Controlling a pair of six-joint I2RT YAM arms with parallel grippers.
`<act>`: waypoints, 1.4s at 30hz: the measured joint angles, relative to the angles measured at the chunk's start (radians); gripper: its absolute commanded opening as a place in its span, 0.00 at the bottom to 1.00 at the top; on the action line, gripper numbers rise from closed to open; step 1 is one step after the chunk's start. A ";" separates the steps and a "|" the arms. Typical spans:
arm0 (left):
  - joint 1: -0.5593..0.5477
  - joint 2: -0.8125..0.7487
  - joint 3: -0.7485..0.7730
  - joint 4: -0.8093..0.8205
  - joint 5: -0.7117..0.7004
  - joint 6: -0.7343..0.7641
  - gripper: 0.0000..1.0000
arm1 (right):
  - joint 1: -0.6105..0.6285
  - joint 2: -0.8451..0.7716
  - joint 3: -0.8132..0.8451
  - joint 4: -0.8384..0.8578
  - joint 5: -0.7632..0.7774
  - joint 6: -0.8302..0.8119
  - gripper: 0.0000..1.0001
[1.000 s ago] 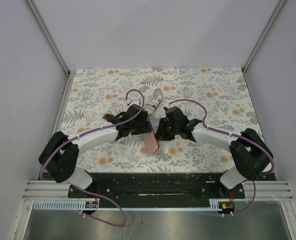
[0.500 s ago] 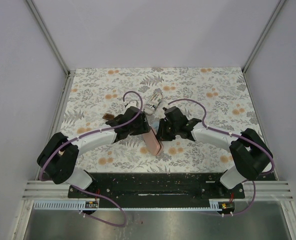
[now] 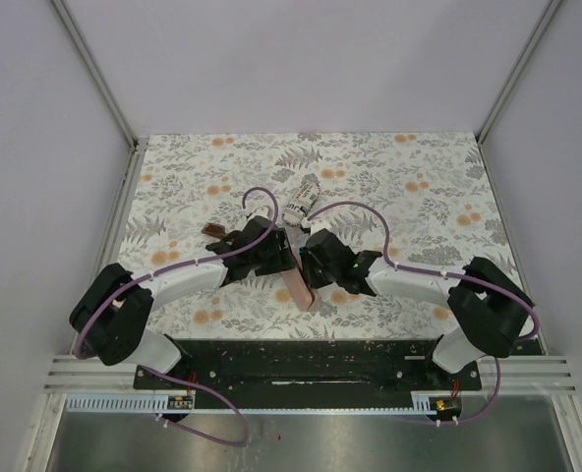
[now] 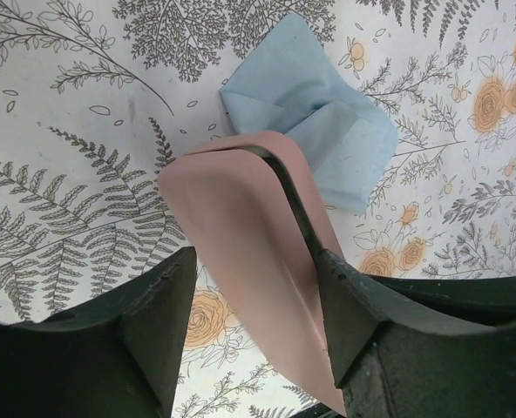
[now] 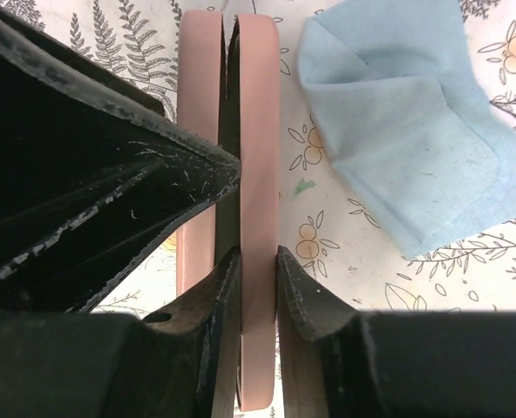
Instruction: Organize the sunglasses
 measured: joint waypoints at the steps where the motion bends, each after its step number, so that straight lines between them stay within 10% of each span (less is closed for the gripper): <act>1: -0.002 -0.008 -0.010 0.009 0.001 -0.008 0.56 | 0.015 0.000 0.000 0.001 0.029 -0.013 0.09; 21: -0.017 -0.124 -0.144 0.089 -0.009 -0.069 0.37 | 0.174 0.046 0.067 -0.063 0.344 -0.078 0.08; 42: -0.023 -0.225 -0.275 0.003 -0.011 -0.097 0.34 | -0.006 0.029 0.000 -0.018 0.144 0.015 0.09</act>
